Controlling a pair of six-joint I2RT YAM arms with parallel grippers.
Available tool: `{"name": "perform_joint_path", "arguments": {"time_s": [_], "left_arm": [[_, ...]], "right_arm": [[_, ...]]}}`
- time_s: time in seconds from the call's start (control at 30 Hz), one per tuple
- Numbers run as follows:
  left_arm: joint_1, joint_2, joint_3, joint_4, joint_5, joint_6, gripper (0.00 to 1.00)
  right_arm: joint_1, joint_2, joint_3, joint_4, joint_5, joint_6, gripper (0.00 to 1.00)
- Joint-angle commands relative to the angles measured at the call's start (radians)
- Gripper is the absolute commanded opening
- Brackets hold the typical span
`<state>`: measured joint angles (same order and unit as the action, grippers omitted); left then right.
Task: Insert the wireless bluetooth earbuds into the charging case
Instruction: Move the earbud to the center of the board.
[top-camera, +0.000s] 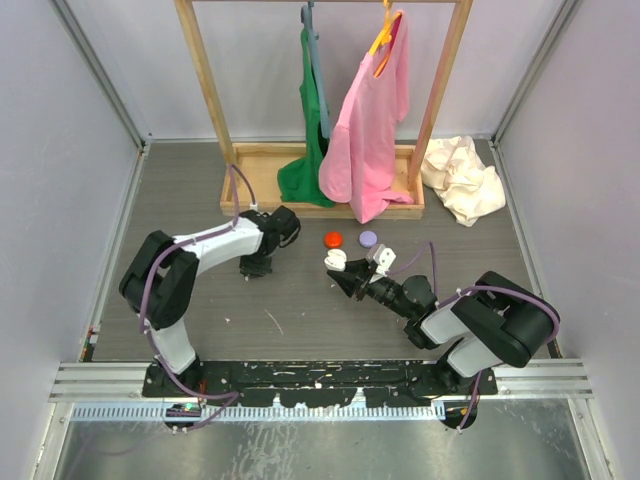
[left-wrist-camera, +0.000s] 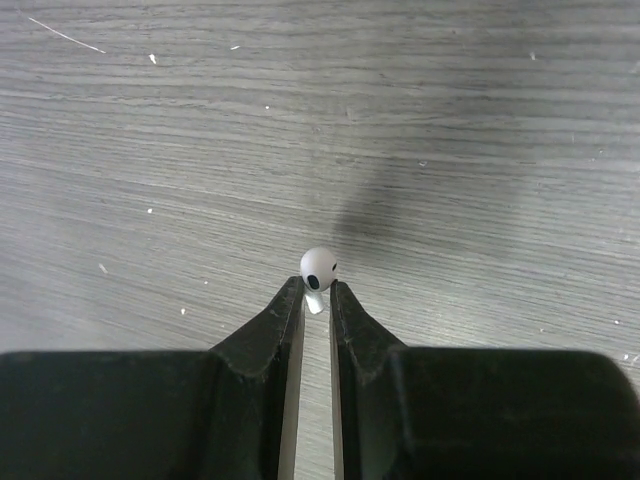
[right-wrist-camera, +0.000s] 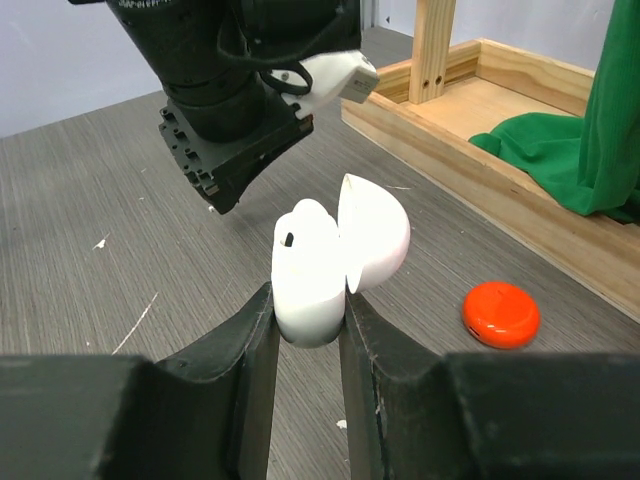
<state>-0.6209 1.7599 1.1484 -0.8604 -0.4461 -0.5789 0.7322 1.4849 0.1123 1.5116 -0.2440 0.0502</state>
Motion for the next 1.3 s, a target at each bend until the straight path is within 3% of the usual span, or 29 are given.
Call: {"name": "perform_joint_path", "arguments": {"time_s": [0.0,0.23,0.63,1.0,1.27], "left_arm": [[-0.059,0.067,0.063,-0.101,-0.137,0.026,0.15],[-0.126,0.179,0.114,-0.153,-0.195,0.027,0.17],[-0.183,0.213,0.161,-0.166,-0.145,0.01,0.21],[-0.179,0.078,0.128,-0.104,-0.098,-0.003,0.22],[-0.079,-0.074,0.017,0.022,-0.004,-0.018,0.29]], "right_arm": [[0.004,-0.031,-0.004,0.181,0.015,-0.023,0.06],[0.002,-0.035,-0.006,0.182,0.017,-0.022,0.06],[0.003,-0.034,-0.006,0.18,0.015,-0.021,0.06],[0.003,-0.035,-0.004,0.181,0.011,-0.02,0.06],[0.003,-0.034,-0.004,0.182,0.01,-0.019,0.06]]}}
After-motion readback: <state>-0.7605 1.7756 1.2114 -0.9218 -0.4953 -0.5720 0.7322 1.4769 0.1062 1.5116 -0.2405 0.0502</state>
